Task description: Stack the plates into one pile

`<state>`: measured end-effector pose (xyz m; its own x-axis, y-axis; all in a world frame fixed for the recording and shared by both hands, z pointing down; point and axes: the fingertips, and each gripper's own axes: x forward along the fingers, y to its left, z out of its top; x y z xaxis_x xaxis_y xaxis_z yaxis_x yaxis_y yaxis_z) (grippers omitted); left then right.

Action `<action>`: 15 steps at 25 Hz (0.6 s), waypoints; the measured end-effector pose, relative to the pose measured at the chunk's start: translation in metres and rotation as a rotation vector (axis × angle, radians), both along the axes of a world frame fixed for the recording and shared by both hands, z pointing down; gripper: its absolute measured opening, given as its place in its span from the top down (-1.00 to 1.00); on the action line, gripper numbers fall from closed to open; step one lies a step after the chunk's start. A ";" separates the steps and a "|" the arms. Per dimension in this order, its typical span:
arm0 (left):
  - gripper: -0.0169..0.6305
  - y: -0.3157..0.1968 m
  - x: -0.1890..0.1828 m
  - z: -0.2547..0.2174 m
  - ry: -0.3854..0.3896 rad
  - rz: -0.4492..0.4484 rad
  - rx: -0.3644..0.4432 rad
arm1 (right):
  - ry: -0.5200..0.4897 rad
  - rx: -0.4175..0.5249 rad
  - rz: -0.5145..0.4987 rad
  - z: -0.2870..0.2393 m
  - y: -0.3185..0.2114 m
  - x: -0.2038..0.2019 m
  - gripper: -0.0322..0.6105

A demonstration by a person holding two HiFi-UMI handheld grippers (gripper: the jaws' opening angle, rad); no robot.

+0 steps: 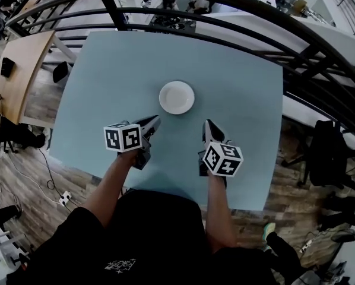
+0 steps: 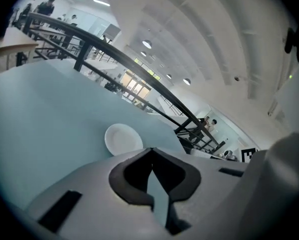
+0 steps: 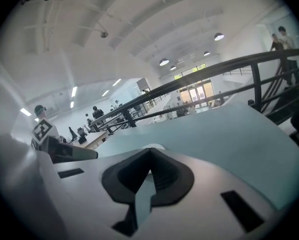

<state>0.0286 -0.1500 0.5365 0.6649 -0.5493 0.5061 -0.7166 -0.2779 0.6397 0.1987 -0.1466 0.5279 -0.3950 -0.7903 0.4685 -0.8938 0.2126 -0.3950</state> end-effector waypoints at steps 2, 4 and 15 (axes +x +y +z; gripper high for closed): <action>0.92 0.001 0.000 -0.013 -0.034 0.040 0.055 | 0.028 0.034 0.011 -0.014 0.004 -0.002 0.88; 0.92 0.000 -0.002 -0.030 -0.072 0.073 0.121 | 0.065 0.074 0.019 -0.033 0.006 -0.007 0.88; 0.92 -0.019 -0.029 -0.147 -0.164 0.154 0.498 | 0.177 0.313 0.017 -0.148 -0.003 -0.052 0.88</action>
<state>0.0000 -0.1688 0.3891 0.6910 -0.6512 0.3138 -0.7228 -0.6285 0.2874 0.1471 -0.1492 0.3800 -0.3153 -0.9120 0.2622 -0.9468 0.2836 -0.1521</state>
